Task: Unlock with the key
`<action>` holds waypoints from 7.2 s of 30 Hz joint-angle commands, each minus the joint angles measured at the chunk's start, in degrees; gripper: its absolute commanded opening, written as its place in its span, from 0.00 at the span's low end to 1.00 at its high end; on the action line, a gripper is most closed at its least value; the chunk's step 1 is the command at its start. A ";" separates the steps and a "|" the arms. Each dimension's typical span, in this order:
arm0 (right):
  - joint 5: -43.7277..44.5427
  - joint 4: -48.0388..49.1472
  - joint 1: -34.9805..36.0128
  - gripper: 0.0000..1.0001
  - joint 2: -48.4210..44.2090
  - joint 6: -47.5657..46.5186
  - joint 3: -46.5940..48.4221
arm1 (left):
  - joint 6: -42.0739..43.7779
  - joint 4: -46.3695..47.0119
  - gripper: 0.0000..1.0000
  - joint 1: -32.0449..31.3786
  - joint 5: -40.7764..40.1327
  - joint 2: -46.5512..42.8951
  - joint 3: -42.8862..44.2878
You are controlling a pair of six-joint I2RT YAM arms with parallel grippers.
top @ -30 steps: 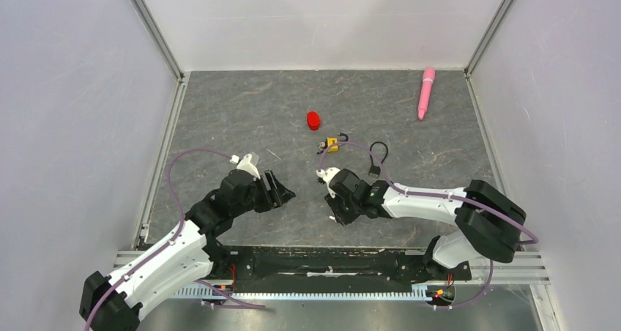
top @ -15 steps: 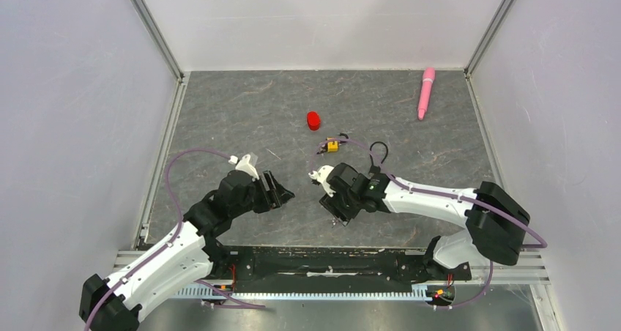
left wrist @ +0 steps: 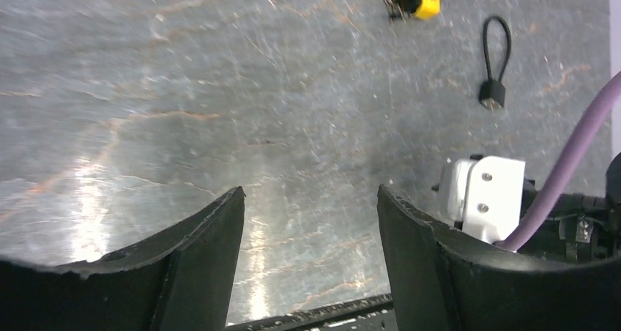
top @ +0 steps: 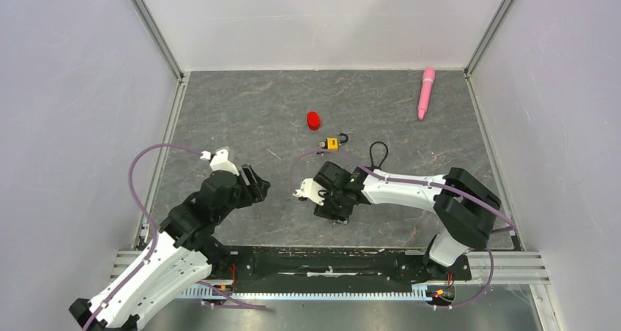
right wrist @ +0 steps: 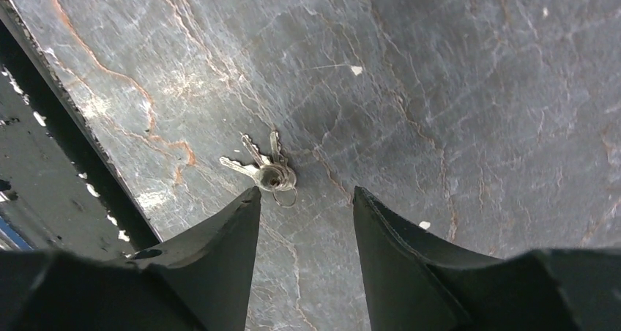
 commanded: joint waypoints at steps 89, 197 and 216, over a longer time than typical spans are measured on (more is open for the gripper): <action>2.83 83.98 -6.43 0.00 -42.61 63.93 -39.11 | -12.28 74.90 0.67 -14.15 17.17 12.24 -16.44; -21.32 60.16 -10.01 0.00 -43.31 49.83 -26.21 | -8.05 59.30 0.42 -14.54 28.37 10.14 -10.70; -22.03 69.51 -10.49 0.00 -41.64 57.60 -29.99 | -9.77 79.93 0.49 -14.54 28.09 12.53 -16.43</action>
